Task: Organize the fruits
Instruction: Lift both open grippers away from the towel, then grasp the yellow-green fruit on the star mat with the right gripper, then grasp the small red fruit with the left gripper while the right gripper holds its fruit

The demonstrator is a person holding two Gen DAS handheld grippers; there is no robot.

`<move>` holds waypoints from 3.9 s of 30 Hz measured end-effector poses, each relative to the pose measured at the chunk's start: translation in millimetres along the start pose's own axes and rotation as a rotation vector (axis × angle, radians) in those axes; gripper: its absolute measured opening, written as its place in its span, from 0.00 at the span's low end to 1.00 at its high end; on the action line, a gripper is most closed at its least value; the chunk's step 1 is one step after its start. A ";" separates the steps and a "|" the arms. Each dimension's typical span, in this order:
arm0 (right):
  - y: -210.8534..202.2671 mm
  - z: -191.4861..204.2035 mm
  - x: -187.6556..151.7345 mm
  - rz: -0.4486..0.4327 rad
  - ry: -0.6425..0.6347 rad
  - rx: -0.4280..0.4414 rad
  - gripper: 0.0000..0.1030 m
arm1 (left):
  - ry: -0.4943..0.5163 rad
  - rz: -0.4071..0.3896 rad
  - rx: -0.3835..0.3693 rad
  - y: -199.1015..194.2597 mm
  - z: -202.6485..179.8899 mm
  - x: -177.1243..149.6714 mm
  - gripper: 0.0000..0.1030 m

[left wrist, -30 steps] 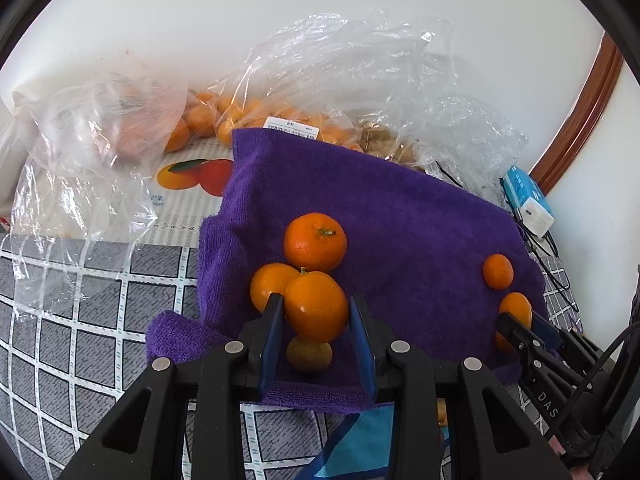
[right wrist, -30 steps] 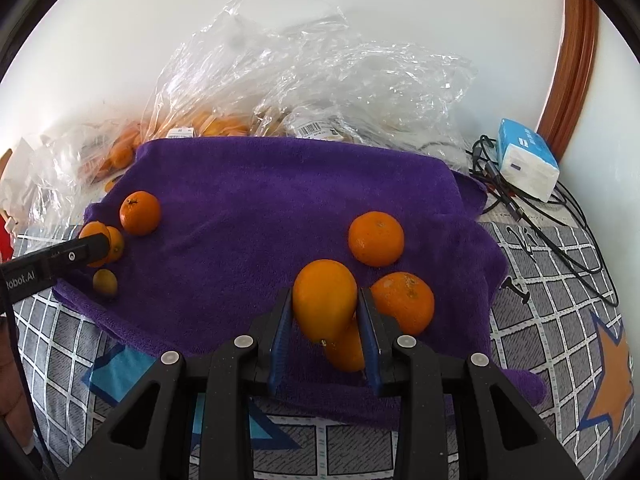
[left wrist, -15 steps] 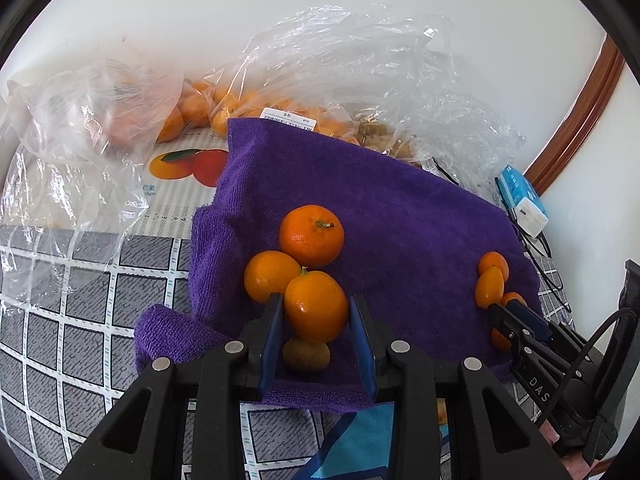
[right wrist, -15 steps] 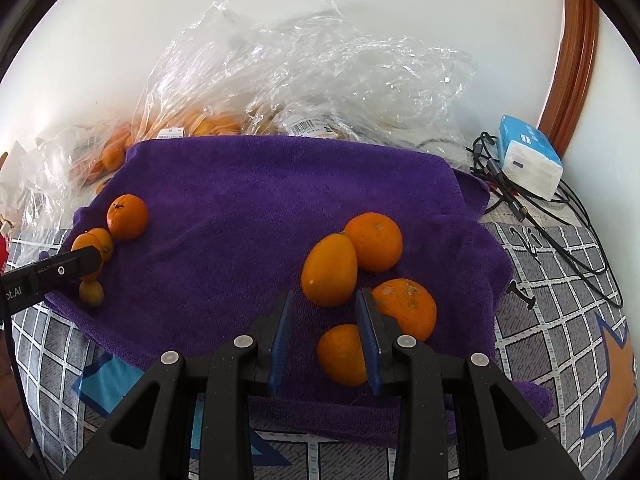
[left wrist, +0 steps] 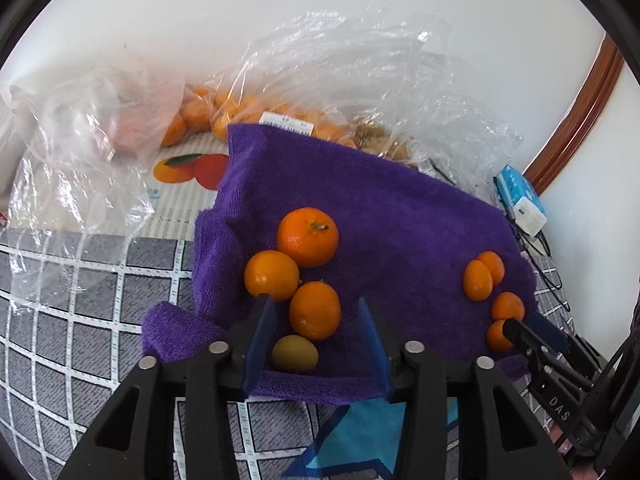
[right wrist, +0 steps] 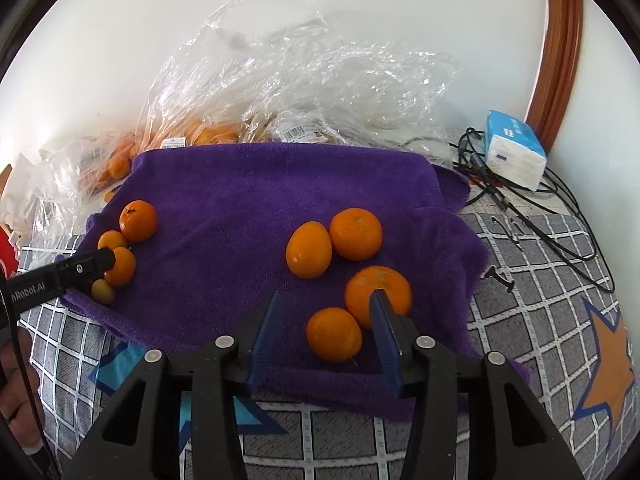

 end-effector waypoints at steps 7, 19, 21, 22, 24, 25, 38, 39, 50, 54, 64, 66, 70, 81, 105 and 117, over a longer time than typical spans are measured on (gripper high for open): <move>-28.0 1.1 -11.6 -0.014 0.014 -0.016 0.51 | 0.003 -0.064 0.002 -40.4 2.8 -3.3 0.52; -53.3 7.4 -42.6 0.008 0.064 -0.011 0.51 | 0.014 -0.074 0.081 -79.8 36.2 -56.0 0.55; -52.4 9.9 -48.5 0.030 0.085 0.018 0.51 | 0.011 -0.072 0.097 -80.1 41.5 -64.1 0.55; -51.6 11.5 -50.9 0.037 0.085 0.026 0.51 | 0.010 -0.067 0.105 -80.1 44.7 -69.1 0.55; -49.4 16.3 -56.8 0.054 0.078 0.032 0.51 | 0.010 -0.059 0.116 -81.0 49.6 -77.9 0.55; -48.9 18.8 -58.7 0.059 0.077 0.039 0.51 | 0.008 -0.061 0.119 -81.2 51.1 -81.0 0.55; -47.9 46.2 -65.6 0.058 0.044 0.112 0.51 | -0.014 -0.075 0.162 -78.3 81.5 -109.6 0.55; -46.9 48.8 -65.6 0.060 0.039 0.119 0.51 | -0.007 -0.088 0.164 -79.3 80.7 -110.5 0.55; -24.2 79.7 -46.5 0.045 -0.001 0.171 0.36 | -0.017 -0.101 0.117 -79.2 75.3 -112.4 0.63; -9.4 84.8 -47.6 0.077 0.027 0.202 0.29 | -0.022 -0.103 0.112 -80.4 74.8 -112.7 0.63; -20.9 77.7 -48.3 0.056 0.040 0.200 0.25 | -0.020 -0.100 0.114 -79.4 73.9 -112.2 0.64; -29.6 67.0 -50.7 0.040 0.026 0.170 0.25 | -0.012 -0.094 0.109 -78.1 72.1 -111.9 0.68; -38.4 43.7 -61.2 0.037 -0.020 0.107 0.25 | 0.020 -0.080 0.124 -75.2 68.8 -111.9 0.72; -41.2 8.6 -83.6 0.044 -0.011 0.094 0.25 | 0.116 -0.037 0.216 -67.7 55.7 -118.3 0.82; -85.6 -56.7 -79.0 -0.029 -0.025 -0.019 0.25 | 0.085 -0.003 0.018 -63.5 -45.4 -115.8 0.69; -88.5 -99.6 -84.2 -0.017 0.027 -0.046 0.25 | 0.105 0.061 -0.001 -31.9 -88.6 -126.3 0.41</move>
Point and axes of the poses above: each gripper's, at about its wrist camera, not at the fingertips, and y roughly the way its jaws point, z to its left, x to its top, the point moved 6 cm from there along y, roughly the way its jaws point, and after that the axes turned 7 degrees about -z, right-handed, at the moved point
